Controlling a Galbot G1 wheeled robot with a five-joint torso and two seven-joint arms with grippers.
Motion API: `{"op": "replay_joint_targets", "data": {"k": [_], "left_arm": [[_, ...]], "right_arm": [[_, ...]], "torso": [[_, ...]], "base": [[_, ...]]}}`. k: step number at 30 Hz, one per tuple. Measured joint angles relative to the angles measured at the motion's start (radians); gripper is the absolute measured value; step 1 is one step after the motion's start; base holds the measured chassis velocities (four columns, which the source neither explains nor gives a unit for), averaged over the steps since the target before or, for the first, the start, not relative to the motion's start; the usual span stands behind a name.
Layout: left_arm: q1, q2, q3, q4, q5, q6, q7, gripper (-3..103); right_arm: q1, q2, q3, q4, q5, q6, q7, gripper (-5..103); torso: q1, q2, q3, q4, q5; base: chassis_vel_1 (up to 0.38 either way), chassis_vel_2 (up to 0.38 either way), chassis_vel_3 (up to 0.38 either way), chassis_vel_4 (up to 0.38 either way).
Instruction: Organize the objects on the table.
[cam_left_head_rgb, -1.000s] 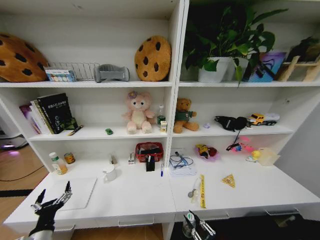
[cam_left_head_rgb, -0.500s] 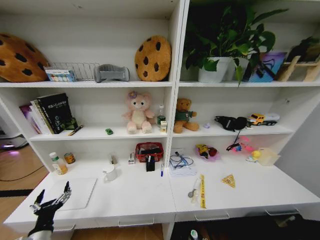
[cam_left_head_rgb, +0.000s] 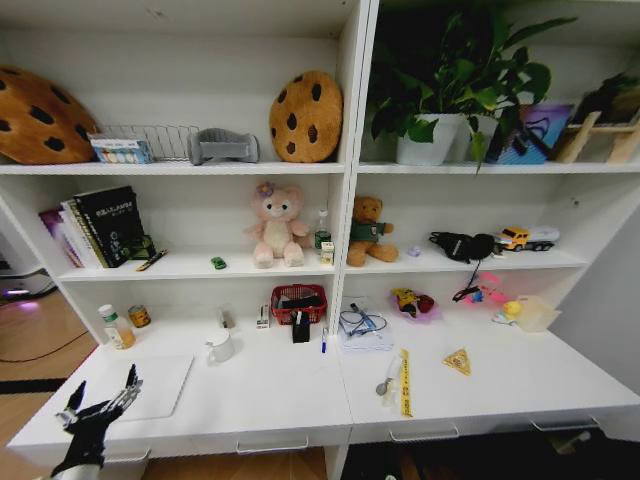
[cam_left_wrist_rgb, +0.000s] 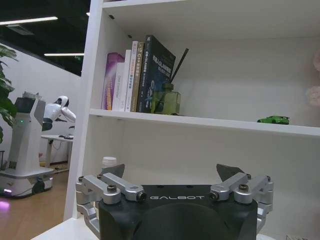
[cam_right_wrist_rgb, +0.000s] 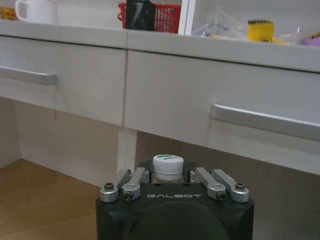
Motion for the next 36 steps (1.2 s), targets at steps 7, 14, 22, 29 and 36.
{"op": "replay_joint_targets", "data": {"k": [7, 14, 22, 29, 36], "left_arm": [[0.008, 0.000, -0.009, -0.006, 0.003, 0.001, -0.002, 100], [0.028, -0.004, -0.032, -0.011, -0.004, 0.001, -0.002, 100], [0.033, -0.002, -0.038, -0.008, -0.008, 0.001, -0.002, 100], [0.024, 0.005, -0.034, 0.003, -0.005, 0.002, -0.002, 100], [0.023, 0.000, -0.027, 0.010, -0.001, 0.003, -0.002, 100]], "right_arm": [[0.127, 0.004, -0.012, -0.131, 0.013, 0.000, -0.017, 30], [0.240, 0.012, -0.034, -0.280, 0.003, -0.001, -0.039, 30], [0.310, 0.020, -0.054, -0.330, -0.001, -0.028, -0.041, 30], [0.362, 0.029, -0.076, -0.363, -0.011, -0.041, -0.043, 30], [0.405, 0.031, -0.083, -0.406, -0.015, -0.037, -0.048, 30]], "torso": [[0.000, 0.000, 0.000, 0.0002, 0.0001], [0.000, 0.000, 0.000, 0.0000, -0.0001], [0.000, 0.000, 0.000, 0.0000, -0.0001], [0.000, 0.000, 0.000, 0.0000, 0.0000], [0.000, 0.000, 0.000, 0.0000, 0.0000]], "base": [[0.000, 0.000, 0.000, 0.000], [0.000, 0.000, 0.000, 0.000], [0.000, 0.000, 0.000, 0.000], [0.000, 0.000, 0.000, 0.000], [0.000, 0.000, 0.000, 0.000]]}}
